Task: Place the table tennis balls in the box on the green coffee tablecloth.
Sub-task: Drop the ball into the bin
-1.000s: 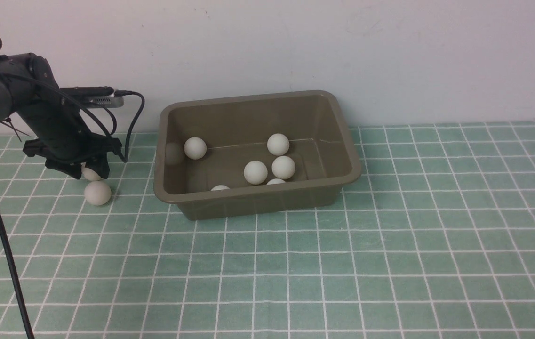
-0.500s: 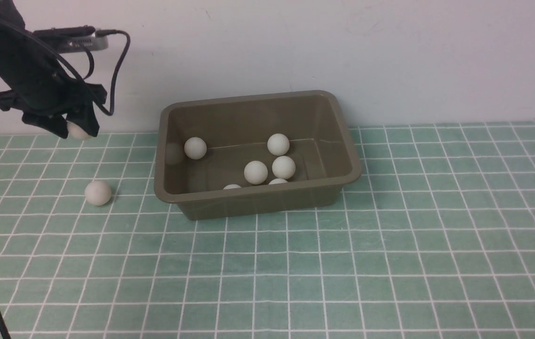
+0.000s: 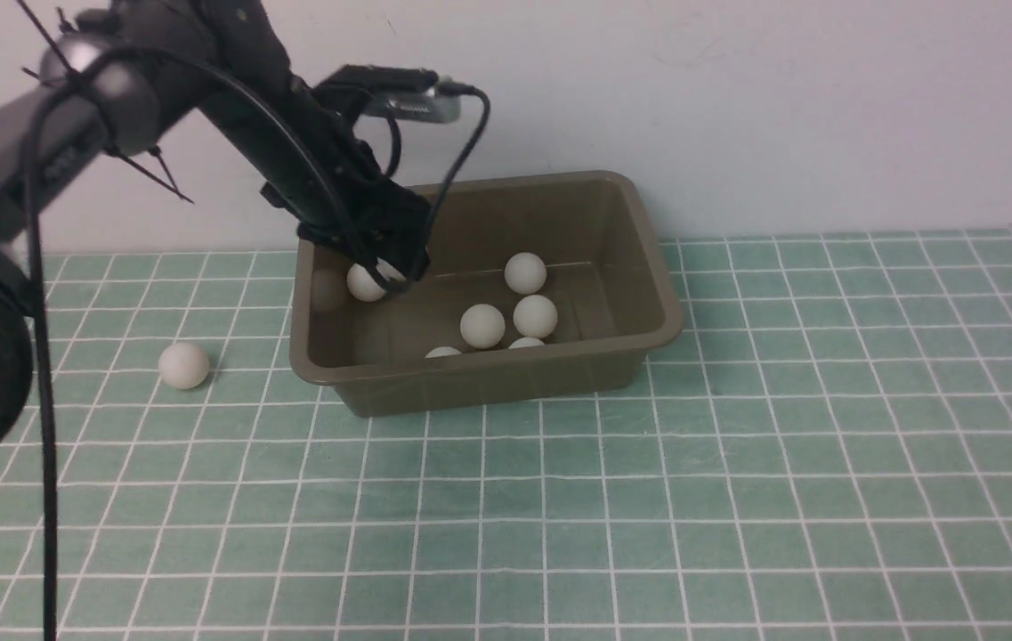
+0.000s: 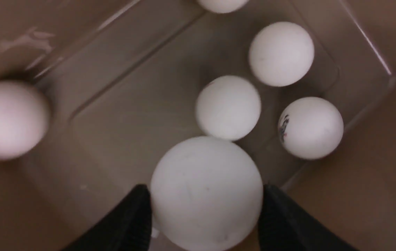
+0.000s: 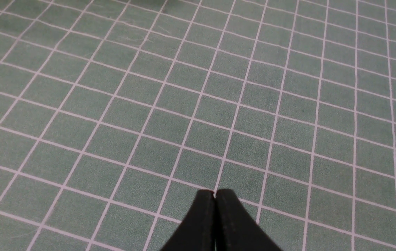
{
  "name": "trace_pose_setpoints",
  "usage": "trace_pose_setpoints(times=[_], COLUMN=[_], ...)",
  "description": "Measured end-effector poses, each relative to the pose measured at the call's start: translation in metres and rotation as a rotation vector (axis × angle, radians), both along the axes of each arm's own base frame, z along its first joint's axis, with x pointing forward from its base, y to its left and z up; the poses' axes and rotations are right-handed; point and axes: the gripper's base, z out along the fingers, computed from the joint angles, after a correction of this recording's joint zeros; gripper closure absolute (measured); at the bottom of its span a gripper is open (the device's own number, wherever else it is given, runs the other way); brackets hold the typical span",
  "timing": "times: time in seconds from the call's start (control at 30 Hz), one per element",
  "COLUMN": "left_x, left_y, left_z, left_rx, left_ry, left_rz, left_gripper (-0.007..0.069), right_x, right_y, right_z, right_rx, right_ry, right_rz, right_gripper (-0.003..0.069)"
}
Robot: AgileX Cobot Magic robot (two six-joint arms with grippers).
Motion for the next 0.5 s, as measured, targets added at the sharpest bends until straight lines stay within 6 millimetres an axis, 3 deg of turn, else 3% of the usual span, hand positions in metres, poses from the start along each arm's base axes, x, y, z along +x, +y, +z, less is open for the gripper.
trace_pose_setpoints(times=[0.1, 0.23, 0.37, 0.5], left_x=[0.001, 0.002, 0.000, -0.003], left_y=[-0.019, -0.021, -0.014, 0.008], left_z=[-0.017, -0.017, -0.006, 0.029], left_rx=[0.013, 0.013, 0.045, 0.129], left_ry=[-0.009, -0.023, 0.002, -0.026], left_rz=[-0.051, -0.051, -0.057, -0.027], left_gripper=[0.0153, 0.0028, 0.0006, 0.0021], right_x=[0.000, 0.000, 0.000, 0.000], right_y=[0.000, 0.000, 0.000, 0.000], right_z=[0.000, 0.000, 0.000, 0.000], right_rx=[0.000, -0.001, -0.001, -0.001], right_ry=[0.000, 0.000, 0.000, 0.000], right_rz=[0.000, 0.000, 0.000, 0.000], right_gripper=[0.0675, 0.0675, 0.0675, 0.0675])
